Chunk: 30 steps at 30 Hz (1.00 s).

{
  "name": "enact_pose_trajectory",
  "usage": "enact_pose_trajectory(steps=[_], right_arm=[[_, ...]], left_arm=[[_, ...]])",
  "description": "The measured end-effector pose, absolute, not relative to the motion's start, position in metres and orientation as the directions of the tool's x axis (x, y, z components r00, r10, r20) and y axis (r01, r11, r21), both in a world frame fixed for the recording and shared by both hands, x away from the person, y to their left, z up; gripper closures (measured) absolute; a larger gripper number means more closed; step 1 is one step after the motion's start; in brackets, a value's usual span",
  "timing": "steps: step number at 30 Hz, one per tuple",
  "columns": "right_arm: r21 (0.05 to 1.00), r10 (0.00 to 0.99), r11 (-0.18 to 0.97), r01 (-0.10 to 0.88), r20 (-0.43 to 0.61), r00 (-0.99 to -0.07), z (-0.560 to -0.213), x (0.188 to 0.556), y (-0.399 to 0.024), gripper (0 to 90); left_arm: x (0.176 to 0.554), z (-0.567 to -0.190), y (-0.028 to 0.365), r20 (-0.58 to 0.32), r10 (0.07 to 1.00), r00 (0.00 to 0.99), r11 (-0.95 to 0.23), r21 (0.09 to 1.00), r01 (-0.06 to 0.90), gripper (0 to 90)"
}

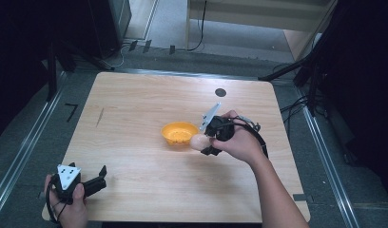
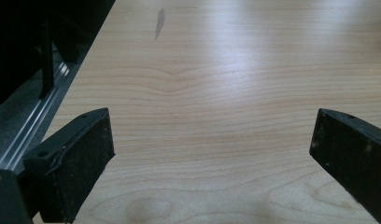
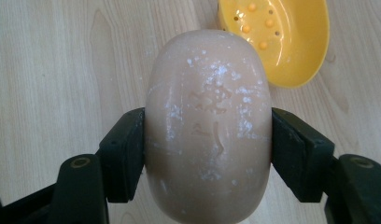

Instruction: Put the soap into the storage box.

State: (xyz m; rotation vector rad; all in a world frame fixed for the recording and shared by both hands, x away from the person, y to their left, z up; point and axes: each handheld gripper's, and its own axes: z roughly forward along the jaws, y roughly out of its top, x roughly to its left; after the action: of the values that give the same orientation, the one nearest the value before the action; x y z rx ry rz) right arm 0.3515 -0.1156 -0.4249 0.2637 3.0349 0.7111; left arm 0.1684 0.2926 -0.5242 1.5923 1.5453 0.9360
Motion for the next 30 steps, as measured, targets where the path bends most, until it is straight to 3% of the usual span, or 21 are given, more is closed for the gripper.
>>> enact_pose_trajectory(steps=[30], right_arm=[[0.475,0.135,0.871,0.124,0.011,-0.991,-0.406,0.379,-0.085,33.9]], left_arm=[[0.168,-0.524,0.294,0.005,1.000,0.016,-0.012,0.879,0.477,0.1]])
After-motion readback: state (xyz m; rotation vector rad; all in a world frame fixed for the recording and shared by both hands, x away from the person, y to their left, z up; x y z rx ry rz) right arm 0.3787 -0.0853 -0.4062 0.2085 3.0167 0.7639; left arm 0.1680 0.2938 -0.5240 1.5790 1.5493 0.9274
